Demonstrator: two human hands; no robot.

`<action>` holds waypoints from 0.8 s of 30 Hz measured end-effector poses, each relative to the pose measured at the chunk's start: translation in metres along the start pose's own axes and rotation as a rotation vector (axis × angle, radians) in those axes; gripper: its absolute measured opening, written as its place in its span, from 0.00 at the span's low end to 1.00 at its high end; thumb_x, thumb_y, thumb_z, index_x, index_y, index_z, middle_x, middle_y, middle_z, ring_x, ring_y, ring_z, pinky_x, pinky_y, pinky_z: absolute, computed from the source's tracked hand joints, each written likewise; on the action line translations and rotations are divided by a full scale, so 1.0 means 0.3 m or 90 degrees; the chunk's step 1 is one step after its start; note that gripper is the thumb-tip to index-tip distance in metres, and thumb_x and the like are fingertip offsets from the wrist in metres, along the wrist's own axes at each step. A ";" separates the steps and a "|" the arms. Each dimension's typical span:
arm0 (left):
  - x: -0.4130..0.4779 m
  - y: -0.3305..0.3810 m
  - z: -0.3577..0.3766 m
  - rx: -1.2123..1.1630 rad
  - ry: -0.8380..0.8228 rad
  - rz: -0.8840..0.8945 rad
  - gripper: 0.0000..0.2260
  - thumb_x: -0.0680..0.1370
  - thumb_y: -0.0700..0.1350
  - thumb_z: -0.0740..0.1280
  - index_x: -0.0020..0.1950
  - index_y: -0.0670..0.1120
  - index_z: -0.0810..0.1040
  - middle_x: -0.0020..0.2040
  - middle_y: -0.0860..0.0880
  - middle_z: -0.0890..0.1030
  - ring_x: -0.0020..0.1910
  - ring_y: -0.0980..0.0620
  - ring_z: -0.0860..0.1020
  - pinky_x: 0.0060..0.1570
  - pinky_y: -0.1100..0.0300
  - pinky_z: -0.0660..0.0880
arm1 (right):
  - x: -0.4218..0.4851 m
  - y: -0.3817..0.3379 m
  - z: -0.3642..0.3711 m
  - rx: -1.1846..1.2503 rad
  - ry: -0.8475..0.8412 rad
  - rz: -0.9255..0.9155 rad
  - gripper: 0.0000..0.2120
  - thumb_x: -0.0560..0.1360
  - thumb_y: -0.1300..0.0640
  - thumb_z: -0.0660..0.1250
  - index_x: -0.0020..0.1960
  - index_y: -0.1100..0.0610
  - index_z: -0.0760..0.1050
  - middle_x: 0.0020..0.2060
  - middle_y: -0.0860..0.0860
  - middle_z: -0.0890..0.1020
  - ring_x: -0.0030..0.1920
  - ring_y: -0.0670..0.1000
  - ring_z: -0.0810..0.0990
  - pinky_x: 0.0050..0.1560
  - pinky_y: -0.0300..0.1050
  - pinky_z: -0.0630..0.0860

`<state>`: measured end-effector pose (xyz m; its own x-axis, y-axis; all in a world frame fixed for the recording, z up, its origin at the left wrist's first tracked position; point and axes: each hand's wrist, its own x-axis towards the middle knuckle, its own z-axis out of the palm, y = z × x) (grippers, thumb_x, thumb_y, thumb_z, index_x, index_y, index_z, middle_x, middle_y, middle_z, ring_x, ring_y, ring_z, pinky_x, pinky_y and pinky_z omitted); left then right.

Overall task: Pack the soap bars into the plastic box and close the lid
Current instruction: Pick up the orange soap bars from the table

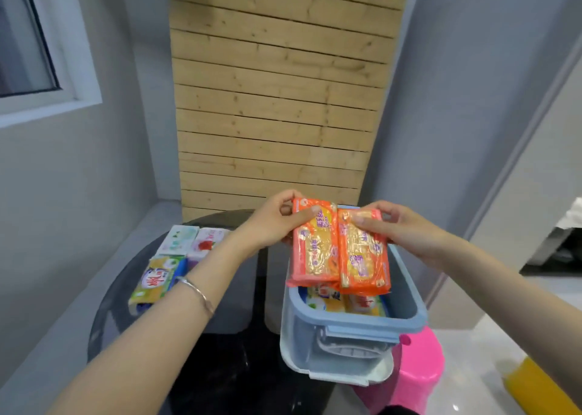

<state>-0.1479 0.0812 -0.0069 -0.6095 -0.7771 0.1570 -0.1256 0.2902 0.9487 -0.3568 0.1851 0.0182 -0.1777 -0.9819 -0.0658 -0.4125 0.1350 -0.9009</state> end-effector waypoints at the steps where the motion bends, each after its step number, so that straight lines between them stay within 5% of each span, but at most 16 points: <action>1: 0.015 -0.010 0.031 0.004 -0.007 -0.007 0.11 0.75 0.53 0.67 0.49 0.47 0.73 0.45 0.49 0.83 0.39 0.57 0.82 0.39 0.59 0.80 | -0.002 0.029 -0.020 -0.006 0.006 -0.005 0.23 0.62 0.42 0.72 0.51 0.55 0.75 0.43 0.51 0.86 0.42 0.45 0.85 0.41 0.35 0.78; 4: 0.040 -0.040 0.096 0.020 -0.050 -0.015 0.09 0.75 0.53 0.67 0.44 0.49 0.72 0.42 0.49 0.83 0.40 0.54 0.82 0.44 0.53 0.79 | 0.000 0.109 -0.054 -0.013 0.005 -0.015 0.19 0.67 0.48 0.73 0.50 0.59 0.74 0.39 0.49 0.86 0.39 0.44 0.85 0.37 0.33 0.78; 8: 0.053 -0.073 0.126 0.078 -0.082 0.017 0.10 0.74 0.51 0.68 0.42 0.48 0.71 0.39 0.49 0.82 0.35 0.58 0.82 0.37 0.61 0.78 | 0.007 0.177 -0.064 -0.017 -0.020 -0.020 0.12 0.70 0.52 0.73 0.46 0.58 0.74 0.38 0.48 0.87 0.38 0.44 0.86 0.35 0.33 0.78; 11: 0.051 -0.079 0.106 0.155 -0.138 0.021 0.12 0.72 0.56 0.68 0.43 0.49 0.71 0.45 0.48 0.84 0.43 0.53 0.84 0.42 0.57 0.80 | 0.003 0.202 -0.050 -0.038 -0.044 -0.033 0.12 0.69 0.50 0.74 0.43 0.56 0.75 0.36 0.47 0.87 0.39 0.45 0.86 0.36 0.34 0.78; 17: 0.038 -0.083 0.093 0.313 -0.213 0.017 0.07 0.74 0.57 0.66 0.44 0.54 0.74 0.51 0.55 0.80 0.50 0.55 0.80 0.52 0.55 0.79 | 0.010 0.228 -0.023 -0.140 -0.039 -0.099 0.18 0.66 0.42 0.72 0.44 0.57 0.81 0.41 0.49 0.85 0.44 0.47 0.83 0.58 0.54 0.78; 21: 0.052 -0.114 0.089 0.485 -0.193 0.024 0.10 0.73 0.60 0.66 0.47 0.56 0.78 0.46 0.59 0.77 0.46 0.59 0.72 0.60 0.54 0.69 | 0.030 0.245 -0.005 -0.334 -0.025 -0.123 0.05 0.71 0.41 0.69 0.39 0.40 0.78 0.40 0.35 0.80 0.50 0.38 0.77 0.73 0.63 0.45; 24: 0.068 -0.117 0.090 0.548 -0.219 0.005 0.16 0.71 0.64 0.65 0.52 0.57 0.80 0.47 0.60 0.75 0.50 0.56 0.72 0.61 0.55 0.68 | 0.047 0.257 -0.005 -0.376 -0.018 -0.110 0.06 0.71 0.40 0.68 0.44 0.40 0.80 0.39 0.32 0.77 0.52 0.39 0.73 0.72 0.63 0.39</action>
<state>-0.1770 0.0703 -0.0443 -0.7943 -0.6047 -0.0585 -0.5746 0.7164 0.3958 -0.3924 0.1820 -0.0517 -0.0432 -0.9982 0.0411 -0.8603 0.0162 -0.5096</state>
